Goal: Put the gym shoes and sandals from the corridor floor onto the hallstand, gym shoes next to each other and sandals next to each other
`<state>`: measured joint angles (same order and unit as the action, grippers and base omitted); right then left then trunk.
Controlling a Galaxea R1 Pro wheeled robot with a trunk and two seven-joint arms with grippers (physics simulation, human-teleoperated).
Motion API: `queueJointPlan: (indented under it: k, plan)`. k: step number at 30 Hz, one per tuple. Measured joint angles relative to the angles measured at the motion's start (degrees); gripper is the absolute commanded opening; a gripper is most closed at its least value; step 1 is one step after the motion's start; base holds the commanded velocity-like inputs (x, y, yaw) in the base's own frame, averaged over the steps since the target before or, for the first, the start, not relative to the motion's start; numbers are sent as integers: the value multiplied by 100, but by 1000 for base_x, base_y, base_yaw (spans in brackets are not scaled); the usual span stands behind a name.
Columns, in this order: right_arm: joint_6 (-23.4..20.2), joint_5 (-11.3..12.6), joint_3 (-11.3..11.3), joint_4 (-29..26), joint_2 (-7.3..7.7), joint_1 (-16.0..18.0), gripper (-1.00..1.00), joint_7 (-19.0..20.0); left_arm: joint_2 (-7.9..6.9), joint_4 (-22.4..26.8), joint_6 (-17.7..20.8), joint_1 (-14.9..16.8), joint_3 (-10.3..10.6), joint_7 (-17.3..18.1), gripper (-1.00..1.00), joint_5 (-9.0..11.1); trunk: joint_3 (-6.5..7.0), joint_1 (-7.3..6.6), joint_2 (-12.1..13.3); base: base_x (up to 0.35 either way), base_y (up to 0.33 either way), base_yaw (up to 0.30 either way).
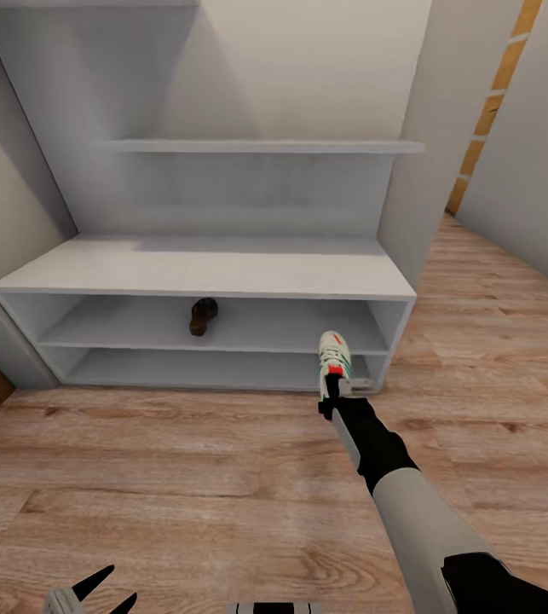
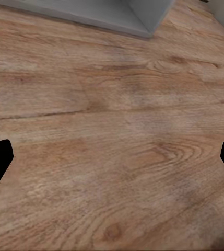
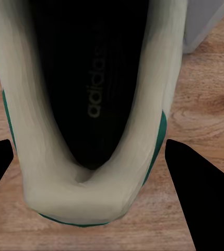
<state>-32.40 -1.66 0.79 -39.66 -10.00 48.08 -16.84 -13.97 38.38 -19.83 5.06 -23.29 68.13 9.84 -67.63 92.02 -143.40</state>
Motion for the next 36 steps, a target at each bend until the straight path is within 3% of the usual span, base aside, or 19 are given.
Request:
queueJointPlan:
  k: [17, 36]
  plan:
    - [-7, 2, 0, -14, 0, -2, -100, -11, 0, -1, 0, 0, -2, 12, 100, 0, -3, -3, 0, 282, -7, 3]
    - [-9, -8, 0, -35, 0, -2, -100, -12, 0, 0, -8, 0, -10, 14, 100, 0, -3, 0, 0, 244, -122, 0]
